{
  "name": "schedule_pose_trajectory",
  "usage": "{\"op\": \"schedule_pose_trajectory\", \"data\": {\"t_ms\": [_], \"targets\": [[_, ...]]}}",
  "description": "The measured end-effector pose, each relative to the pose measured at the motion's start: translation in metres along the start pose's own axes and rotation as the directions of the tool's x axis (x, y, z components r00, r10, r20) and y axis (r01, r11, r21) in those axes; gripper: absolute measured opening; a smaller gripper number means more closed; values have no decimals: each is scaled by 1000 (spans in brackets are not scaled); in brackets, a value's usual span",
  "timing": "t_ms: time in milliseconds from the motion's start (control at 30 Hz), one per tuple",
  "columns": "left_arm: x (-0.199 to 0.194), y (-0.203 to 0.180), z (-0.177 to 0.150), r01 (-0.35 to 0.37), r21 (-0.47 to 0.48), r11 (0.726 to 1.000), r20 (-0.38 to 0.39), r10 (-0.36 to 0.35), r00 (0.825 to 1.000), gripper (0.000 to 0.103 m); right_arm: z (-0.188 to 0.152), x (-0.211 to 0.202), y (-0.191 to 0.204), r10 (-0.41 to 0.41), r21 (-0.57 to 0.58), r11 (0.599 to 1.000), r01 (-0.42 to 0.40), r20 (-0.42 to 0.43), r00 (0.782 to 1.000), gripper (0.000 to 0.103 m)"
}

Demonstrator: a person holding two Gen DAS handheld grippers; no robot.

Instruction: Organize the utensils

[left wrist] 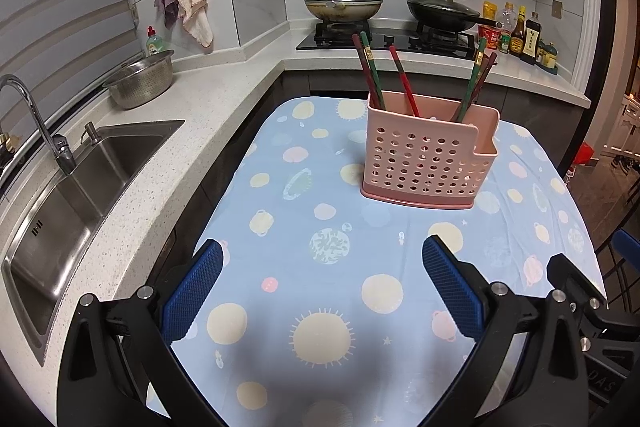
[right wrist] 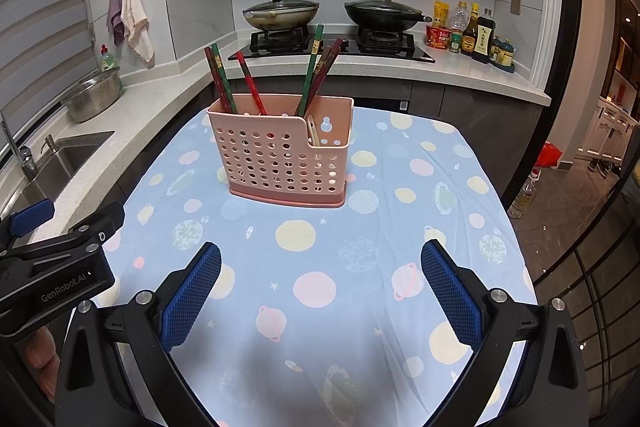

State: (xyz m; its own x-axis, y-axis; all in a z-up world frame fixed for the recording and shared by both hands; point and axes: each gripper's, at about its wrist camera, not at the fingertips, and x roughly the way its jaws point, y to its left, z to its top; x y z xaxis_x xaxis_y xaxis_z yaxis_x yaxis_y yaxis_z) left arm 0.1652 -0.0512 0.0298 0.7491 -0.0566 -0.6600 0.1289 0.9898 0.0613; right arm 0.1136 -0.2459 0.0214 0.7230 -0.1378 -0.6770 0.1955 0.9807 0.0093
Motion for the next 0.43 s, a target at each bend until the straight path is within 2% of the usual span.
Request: {"op": "schedule_pose_trajectory", "data": {"t_ms": [433], "targets": [[-1,-1,0,3,8,1000,6,-3,1000,96,0,0,-2,-2,6,1000,2,0,1000,97]]}}
